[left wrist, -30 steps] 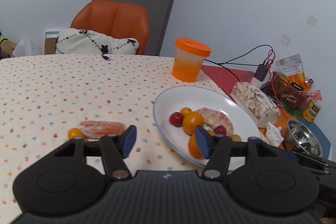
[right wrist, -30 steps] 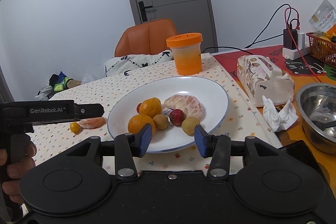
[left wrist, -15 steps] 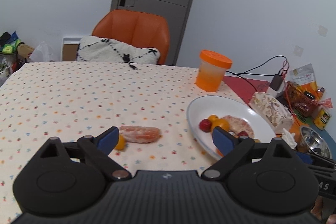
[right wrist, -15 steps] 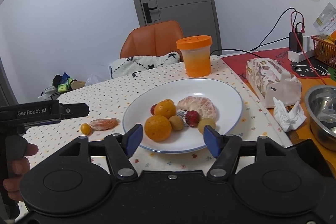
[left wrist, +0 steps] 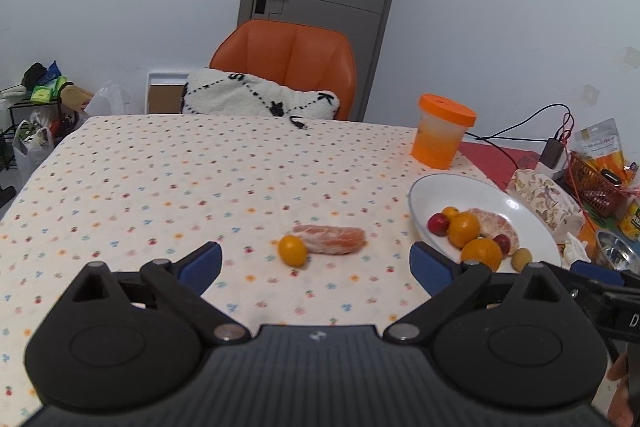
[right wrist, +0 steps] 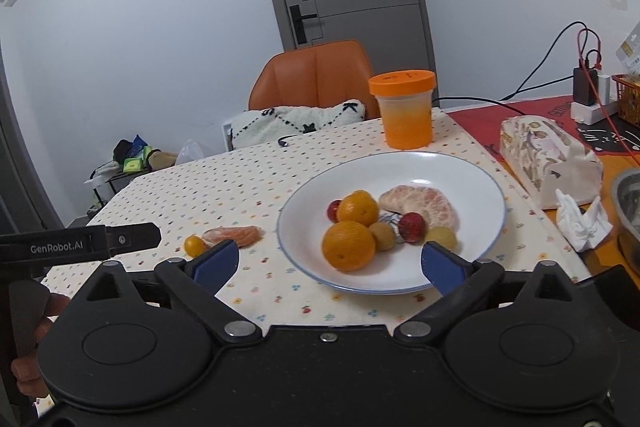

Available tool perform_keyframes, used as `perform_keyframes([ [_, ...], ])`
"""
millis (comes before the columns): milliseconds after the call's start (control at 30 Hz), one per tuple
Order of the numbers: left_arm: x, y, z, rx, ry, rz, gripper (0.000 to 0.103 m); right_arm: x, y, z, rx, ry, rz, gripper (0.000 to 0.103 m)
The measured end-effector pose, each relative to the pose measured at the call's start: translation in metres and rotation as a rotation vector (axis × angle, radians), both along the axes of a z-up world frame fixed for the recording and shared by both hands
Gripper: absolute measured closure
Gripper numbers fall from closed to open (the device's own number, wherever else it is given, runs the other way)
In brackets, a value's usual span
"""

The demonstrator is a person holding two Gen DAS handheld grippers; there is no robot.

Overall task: Organize fruits
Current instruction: 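Move both open tools back toward the remaining mandarin and pomelo segment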

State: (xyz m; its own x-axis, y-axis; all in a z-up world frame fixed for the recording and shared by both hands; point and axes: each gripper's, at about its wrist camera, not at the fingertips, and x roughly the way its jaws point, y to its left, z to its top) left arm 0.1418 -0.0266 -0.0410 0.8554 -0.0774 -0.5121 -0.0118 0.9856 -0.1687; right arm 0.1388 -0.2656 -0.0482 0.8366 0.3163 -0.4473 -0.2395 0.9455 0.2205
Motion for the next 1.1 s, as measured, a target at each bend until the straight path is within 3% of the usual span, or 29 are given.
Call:
perform_keyframes([
  [1100,-0.001,0.068,-0.009,-0.034,0.085,0.083,0.004,0.017,0.072,-0.005,0.005,0.09,0.117,0.0],
])
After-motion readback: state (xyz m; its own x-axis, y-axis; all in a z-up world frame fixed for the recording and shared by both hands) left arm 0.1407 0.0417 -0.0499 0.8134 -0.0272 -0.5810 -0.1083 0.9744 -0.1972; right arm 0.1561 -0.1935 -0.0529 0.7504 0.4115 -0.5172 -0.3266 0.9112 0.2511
